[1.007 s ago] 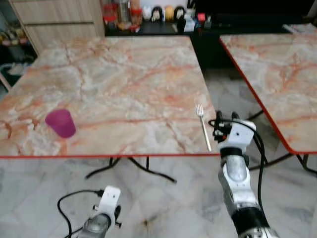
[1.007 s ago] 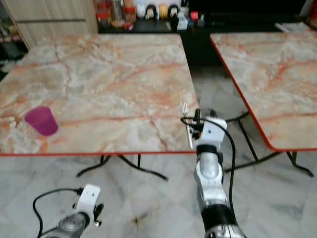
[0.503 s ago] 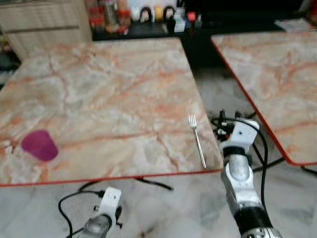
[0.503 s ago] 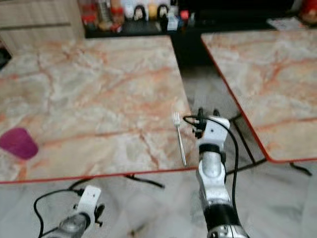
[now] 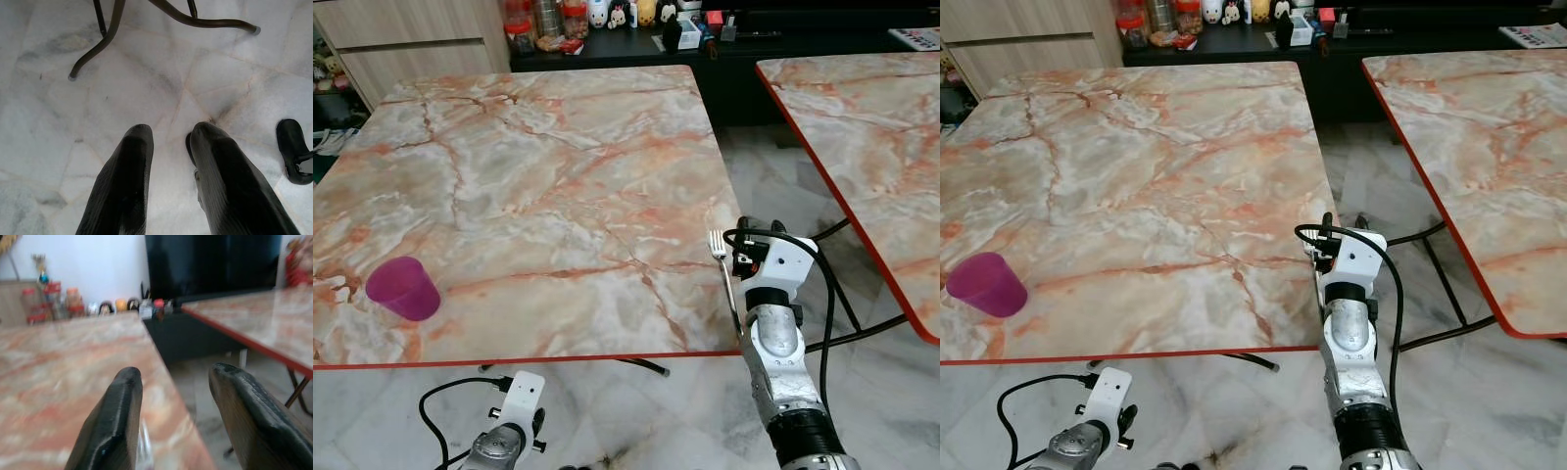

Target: Setting the table

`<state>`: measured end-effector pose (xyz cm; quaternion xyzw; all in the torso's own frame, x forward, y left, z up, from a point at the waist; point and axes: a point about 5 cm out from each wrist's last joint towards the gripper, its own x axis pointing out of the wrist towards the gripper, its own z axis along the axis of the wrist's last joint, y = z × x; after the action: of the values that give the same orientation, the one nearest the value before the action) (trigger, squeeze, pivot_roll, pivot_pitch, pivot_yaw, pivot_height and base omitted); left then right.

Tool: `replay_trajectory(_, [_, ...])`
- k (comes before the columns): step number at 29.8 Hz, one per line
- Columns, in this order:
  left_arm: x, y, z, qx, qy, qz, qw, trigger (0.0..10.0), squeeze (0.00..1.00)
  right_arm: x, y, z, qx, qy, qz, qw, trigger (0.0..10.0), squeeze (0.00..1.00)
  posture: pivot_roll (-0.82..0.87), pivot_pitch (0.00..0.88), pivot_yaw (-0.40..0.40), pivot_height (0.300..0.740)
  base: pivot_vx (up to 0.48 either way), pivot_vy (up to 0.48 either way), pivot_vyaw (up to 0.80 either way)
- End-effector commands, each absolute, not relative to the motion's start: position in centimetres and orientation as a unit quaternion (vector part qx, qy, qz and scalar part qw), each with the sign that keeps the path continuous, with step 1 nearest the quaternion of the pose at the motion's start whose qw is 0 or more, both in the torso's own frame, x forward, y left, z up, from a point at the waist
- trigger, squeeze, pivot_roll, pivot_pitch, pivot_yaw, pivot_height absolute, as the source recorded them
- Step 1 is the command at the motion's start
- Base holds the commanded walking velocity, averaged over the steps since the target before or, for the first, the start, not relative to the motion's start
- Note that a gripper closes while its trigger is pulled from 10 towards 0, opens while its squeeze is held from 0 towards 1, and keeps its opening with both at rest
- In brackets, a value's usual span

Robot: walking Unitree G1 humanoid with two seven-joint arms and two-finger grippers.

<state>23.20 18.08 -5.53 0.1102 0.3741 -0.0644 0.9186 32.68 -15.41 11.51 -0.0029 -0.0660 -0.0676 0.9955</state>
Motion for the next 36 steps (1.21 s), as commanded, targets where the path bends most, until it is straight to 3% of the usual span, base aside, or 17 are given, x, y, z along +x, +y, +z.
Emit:
replay_trajectory(1, [22.6, 18.6, -5.9, 0.114, 0.387, -0.059, 0.913, 10.0, 0.00, 32.6, -15.3, 10.9, 0.025, -0.029, -0.074, 0.997, 10.0, 0.00, -0.05, 0.146, 0.028, 0.740, 0.000, 0.000, 0.00])
replay_trajectory(9, [22.6, 18.7, -5.9, 0.116, 0.390, -0.061, 0.911, 10.0, 0.00, 33.6, -15.8, 11.6, 0.028, 0.028, -0.094, 0.995, 10.0, 0.00, -0.06, 0.133, 0.030, 0.740, 0.000, 0.000, 0.00])
replay_trajectory(22, [22.4, 18.3, -6.1, 0.109, 0.391, -0.061, 0.912, 10.0, 0.00, 34.0, -13.5, 10.9, -0.015, 0.097, -0.011, 0.995, 10.0, 0.00, -0.04, 0.110, 0.019, 0.740, 0.000, 0.000, 0.00])
replay_trajectory(36, [22.6, 18.6, -5.9, 0.110, 0.390, -0.061, 0.912, 10.0, 0.00, 33.7, -13.0, 10.6, -0.012, 0.109, -0.013, 0.994, 10.0, 0.00, -0.05, 0.102, 0.030, 0.740, 0.000, 0.000, 0.00])
